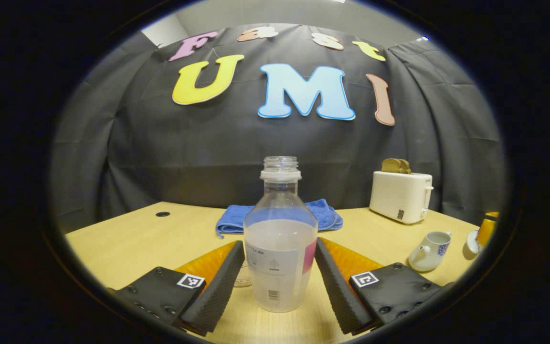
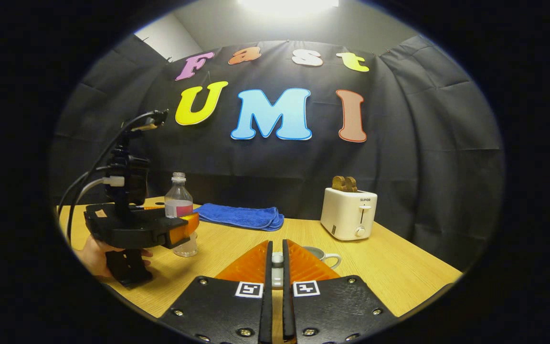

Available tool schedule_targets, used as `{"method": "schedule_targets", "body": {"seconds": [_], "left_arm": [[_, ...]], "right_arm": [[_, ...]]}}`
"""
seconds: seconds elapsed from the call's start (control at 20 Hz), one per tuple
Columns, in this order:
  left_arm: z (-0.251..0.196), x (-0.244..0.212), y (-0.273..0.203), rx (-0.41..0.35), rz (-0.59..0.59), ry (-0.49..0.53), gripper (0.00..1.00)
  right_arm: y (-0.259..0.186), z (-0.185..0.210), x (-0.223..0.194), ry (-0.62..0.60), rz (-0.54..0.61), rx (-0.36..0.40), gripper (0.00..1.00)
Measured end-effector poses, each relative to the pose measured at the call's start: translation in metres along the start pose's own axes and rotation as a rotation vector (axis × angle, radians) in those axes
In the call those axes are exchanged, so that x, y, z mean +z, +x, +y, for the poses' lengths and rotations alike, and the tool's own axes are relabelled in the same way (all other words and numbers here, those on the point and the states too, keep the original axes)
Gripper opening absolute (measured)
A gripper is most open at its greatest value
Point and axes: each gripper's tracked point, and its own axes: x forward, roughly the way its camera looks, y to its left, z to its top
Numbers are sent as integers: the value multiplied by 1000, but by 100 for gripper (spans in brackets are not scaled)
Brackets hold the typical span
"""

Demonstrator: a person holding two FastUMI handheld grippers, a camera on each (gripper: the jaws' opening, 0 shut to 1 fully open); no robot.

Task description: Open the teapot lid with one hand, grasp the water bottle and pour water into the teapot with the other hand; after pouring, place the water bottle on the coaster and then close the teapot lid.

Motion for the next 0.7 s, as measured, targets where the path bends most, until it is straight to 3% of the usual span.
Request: {"method": "schedule_targets", "body": {"seconds": [0.1,0.2,0.5,0.7], "left_arm": [[1,2,3,1,-11,5,100],[2,0,4,0,-11,4,89],[-1,3,0,0,-7,5,87],[-11,20,-4,-11,-29,92,87]], "right_arm": [[-6,1,3,5,-3,4,8],[-13,4,4,13,-7,11,8],[-41,16,9,27,-14,42,8],[-63,22,11,43,-11,65,8]]}}
